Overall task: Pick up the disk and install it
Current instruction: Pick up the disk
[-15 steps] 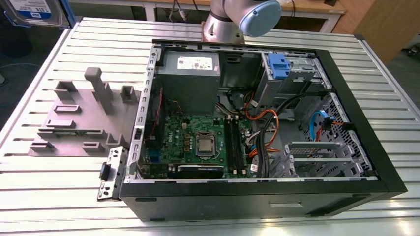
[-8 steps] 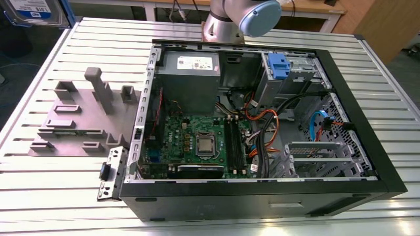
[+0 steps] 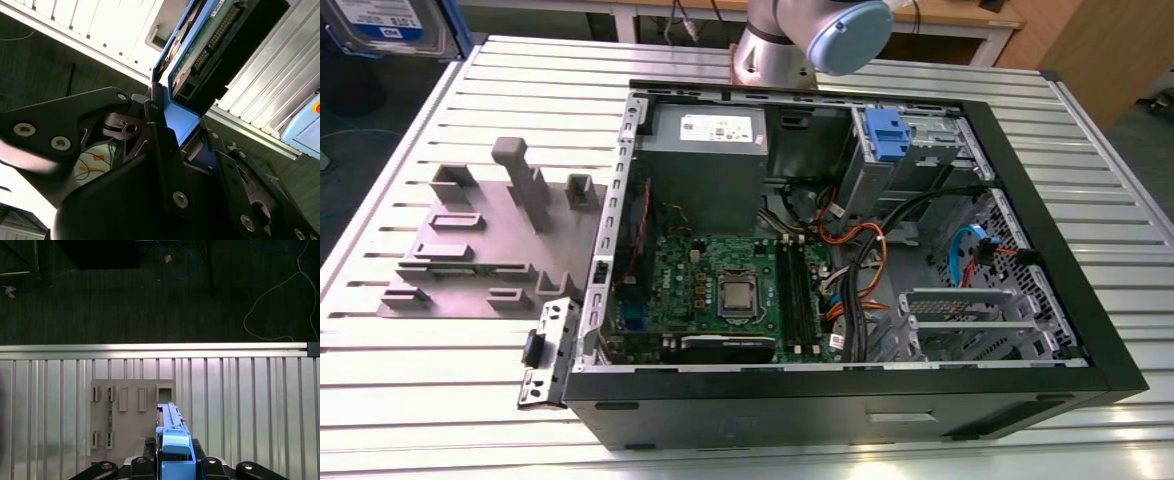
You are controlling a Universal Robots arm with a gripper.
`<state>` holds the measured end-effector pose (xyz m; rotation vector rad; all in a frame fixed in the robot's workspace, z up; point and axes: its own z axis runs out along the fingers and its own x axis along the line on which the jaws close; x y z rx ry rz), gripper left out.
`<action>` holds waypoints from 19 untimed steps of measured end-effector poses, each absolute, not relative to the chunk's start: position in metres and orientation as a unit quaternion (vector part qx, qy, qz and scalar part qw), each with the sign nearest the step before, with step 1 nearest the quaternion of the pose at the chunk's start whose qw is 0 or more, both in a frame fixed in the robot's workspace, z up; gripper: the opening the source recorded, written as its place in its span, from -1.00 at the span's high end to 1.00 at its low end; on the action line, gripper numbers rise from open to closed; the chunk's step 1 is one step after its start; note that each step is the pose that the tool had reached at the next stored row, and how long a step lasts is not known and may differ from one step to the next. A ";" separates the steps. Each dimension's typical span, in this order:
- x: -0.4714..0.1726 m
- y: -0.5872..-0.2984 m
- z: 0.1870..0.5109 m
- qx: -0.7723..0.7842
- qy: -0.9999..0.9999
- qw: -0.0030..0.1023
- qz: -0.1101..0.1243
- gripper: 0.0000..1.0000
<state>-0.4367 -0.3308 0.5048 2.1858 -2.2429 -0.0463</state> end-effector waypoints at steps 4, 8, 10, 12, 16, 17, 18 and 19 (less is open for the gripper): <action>-0.437 -0.336 0.505 0.698 -0.716 0.006 -0.014 0.27; -0.437 -0.342 0.505 0.698 -0.716 0.007 -0.013 0.27; -0.436 -0.345 0.505 0.698 -0.716 0.007 -0.012 0.27; -0.436 -0.348 0.505 0.698 -0.716 0.007 -0.012 0.27; -0.436 -0.355 0.505 0.698 -0.716 0.008 -0.011 0.27; -0.436 -0.357 0.505 0.698 -0.716 0.008 -0.011 0.27; -0.436 -0.359 0.505 0.698 -0.716 0.008 -0.011 0.27; -0.436 -0.361 0.505 0.698 -0.716 0.008 -0.011 0.27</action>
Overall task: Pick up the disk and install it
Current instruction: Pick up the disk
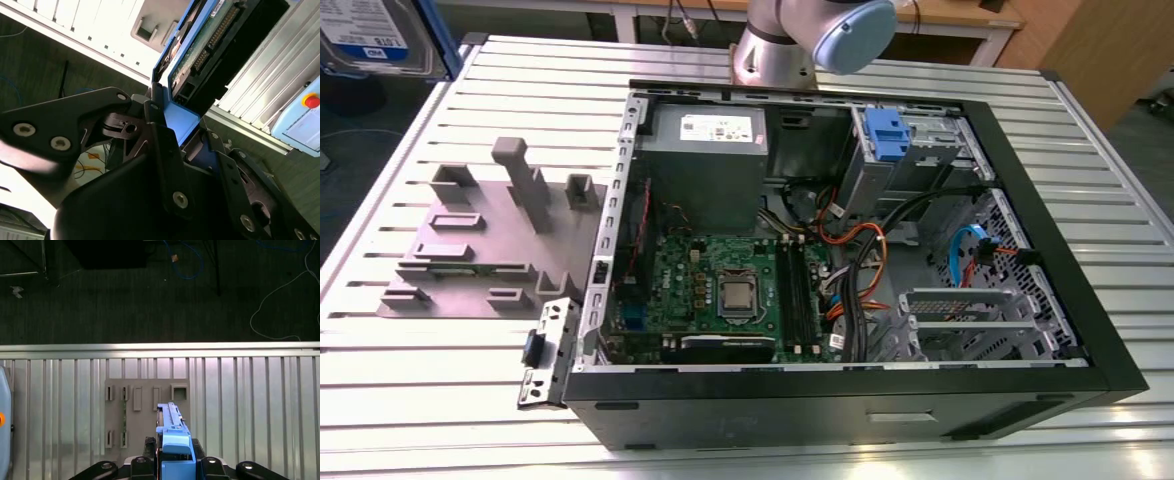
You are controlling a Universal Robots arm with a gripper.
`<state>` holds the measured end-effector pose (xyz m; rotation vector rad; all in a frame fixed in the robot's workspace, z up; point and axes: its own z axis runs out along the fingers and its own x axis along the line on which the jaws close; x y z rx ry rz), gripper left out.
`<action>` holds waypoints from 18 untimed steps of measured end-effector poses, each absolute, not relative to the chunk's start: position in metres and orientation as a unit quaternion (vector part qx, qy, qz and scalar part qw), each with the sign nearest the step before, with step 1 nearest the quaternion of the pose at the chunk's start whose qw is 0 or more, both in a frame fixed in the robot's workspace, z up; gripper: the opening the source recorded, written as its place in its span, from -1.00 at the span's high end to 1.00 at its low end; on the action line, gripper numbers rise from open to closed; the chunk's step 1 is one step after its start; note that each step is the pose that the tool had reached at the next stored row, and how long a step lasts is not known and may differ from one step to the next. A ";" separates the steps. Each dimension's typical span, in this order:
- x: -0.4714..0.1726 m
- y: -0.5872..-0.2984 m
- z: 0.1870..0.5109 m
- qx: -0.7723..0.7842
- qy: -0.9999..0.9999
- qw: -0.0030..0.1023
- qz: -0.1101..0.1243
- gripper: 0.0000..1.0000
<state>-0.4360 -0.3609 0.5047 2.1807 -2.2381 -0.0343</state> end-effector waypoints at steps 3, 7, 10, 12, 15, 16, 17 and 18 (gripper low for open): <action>-0.436 -0.368 0.505 0.698 -0.716 0.008 -0.011 0.27; -0.436 -0.375 0.505 0.698 -0.716 0.009 -0.011 0.27; -0.435 -0.376 0.505 0.698 -0.716 0.009 -0.011 0.27; -0.435 -0.377 0.505 0.698 -0.716 0.009 -0.011 0.27; -0.431 -0.377 0.505 0.698 -0.716 0.009 -0.011 0.27; -0.430 -0.377 0.505 0.698 -0.716 0.009 -0.011 0.27; -0.429 -0.377 0.505 0.698 -0.716 0.009 -0.011 0.27; -0.429 -0.377 0.505 0.698 -0.716 0.009 -0.011 0.27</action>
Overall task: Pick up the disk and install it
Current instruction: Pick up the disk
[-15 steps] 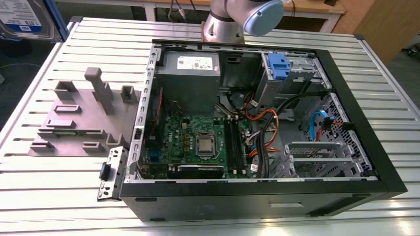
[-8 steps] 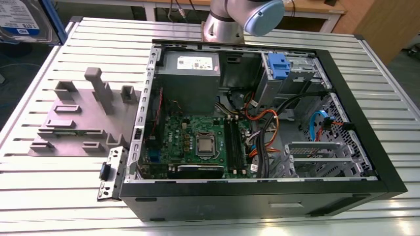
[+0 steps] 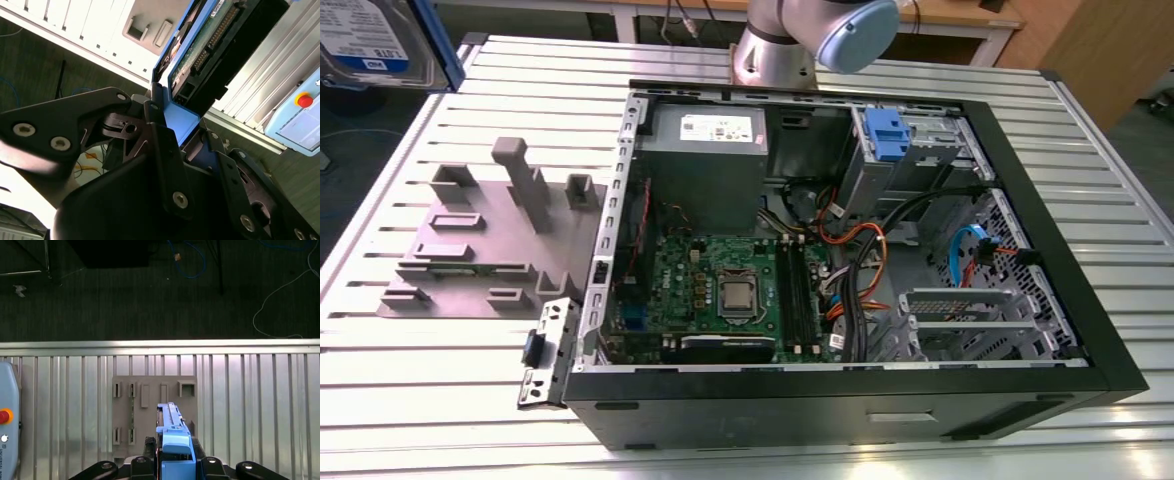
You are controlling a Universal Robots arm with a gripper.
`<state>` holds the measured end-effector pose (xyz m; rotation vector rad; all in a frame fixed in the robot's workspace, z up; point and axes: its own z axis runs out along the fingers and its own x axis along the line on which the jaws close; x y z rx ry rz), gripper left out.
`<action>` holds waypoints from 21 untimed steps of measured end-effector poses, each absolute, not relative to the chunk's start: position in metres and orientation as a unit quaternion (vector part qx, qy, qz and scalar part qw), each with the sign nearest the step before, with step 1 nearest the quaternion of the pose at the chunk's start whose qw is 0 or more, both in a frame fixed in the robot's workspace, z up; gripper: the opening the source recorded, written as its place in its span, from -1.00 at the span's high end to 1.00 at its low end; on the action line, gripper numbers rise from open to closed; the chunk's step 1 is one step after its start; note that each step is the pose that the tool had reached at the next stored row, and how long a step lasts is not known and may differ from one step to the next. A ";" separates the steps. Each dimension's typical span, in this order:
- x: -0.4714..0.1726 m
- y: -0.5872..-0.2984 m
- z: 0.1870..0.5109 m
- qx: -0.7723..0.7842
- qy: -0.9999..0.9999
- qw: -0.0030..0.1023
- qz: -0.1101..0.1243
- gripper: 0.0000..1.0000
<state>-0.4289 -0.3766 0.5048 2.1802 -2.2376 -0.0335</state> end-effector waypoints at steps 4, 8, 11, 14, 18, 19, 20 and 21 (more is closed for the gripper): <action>-0.421 -0.377 0.505 0.698 -0.716 0.009 -0.011 0.27; -0.420 -0.377 0.505 0.698 -0.716 0.009 -0.011 0.27; -0.420 -0.377 0.505 0.698 -0.716 0.009 -0.011 0.27; -0.420 -0.377 0.505 0.698 -0.716 0.009 -0.011 0.27; -0.420 -0.377 0.505 0.698 -0.716 0.009 -0.011 0.27; -0.420 -0.377 0.505 0.698 -0.716 0.009 -0.011 0.27; -0.420 -0.377 0.505 0.698 -0.716 0.009 -0.011 0.27; -0.419 -0.377 0.505 0.698 -0.716 0.009 -0.011 0.27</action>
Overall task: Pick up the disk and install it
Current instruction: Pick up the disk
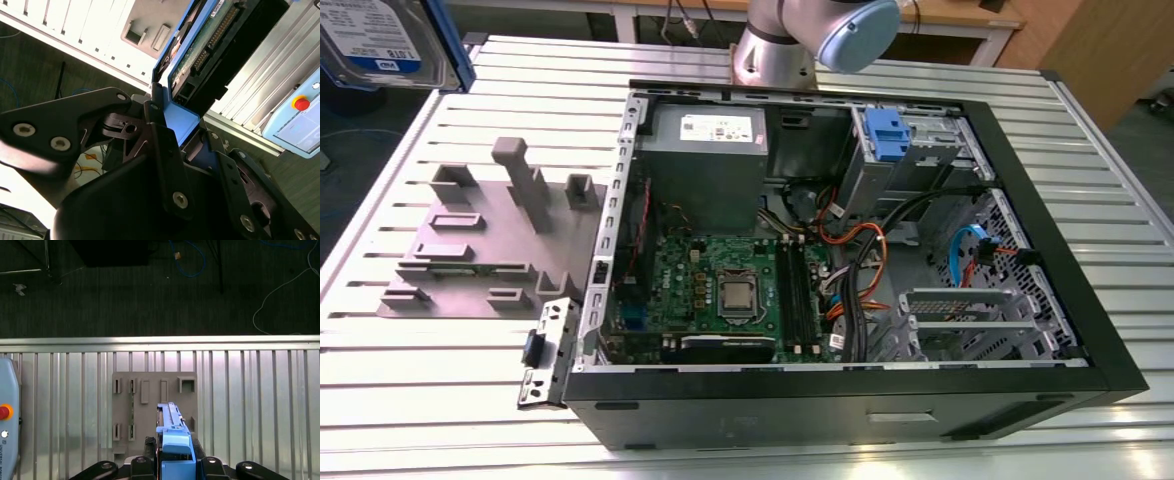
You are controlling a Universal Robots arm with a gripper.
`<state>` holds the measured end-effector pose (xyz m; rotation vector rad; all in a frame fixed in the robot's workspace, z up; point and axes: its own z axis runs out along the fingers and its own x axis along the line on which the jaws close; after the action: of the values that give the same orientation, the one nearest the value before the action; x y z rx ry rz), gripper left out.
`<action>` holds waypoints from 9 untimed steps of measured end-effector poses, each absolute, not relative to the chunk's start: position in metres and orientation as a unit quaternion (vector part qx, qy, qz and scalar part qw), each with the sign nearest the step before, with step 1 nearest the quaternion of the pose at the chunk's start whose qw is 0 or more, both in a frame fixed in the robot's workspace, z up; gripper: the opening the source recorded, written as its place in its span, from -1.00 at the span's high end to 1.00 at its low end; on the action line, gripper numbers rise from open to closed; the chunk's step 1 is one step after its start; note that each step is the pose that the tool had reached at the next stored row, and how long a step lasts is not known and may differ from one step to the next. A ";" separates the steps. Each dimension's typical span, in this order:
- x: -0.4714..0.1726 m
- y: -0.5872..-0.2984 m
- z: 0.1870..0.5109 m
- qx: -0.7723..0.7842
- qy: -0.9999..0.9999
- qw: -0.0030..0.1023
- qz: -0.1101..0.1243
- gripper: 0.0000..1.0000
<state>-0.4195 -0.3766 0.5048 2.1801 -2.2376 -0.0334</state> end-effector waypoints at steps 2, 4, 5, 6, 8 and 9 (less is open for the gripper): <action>-0.419 -0.377 0.505 0.698 -0.716 0.009 -0.011 0.27; -0.419 -0.377 0.505 0.698 -0.716 0.009 -0.011 0.27; -0.419 -0.377 0.505 0.698 -0.716 0.009 -0.011 0.27; -0.419 -0.377 0.505 0.698 -0.716 0.009 -0.011 0.27; -0.419 -0.380 0.505 0.698 -0.716 0.009 -0.011 0.27; -0.419 -0.381 0.505 0.698 -0.716 0.009 -0.011 0.27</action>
<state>-0.4193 -0.3812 0.5049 2.1801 -2.2374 -0.0334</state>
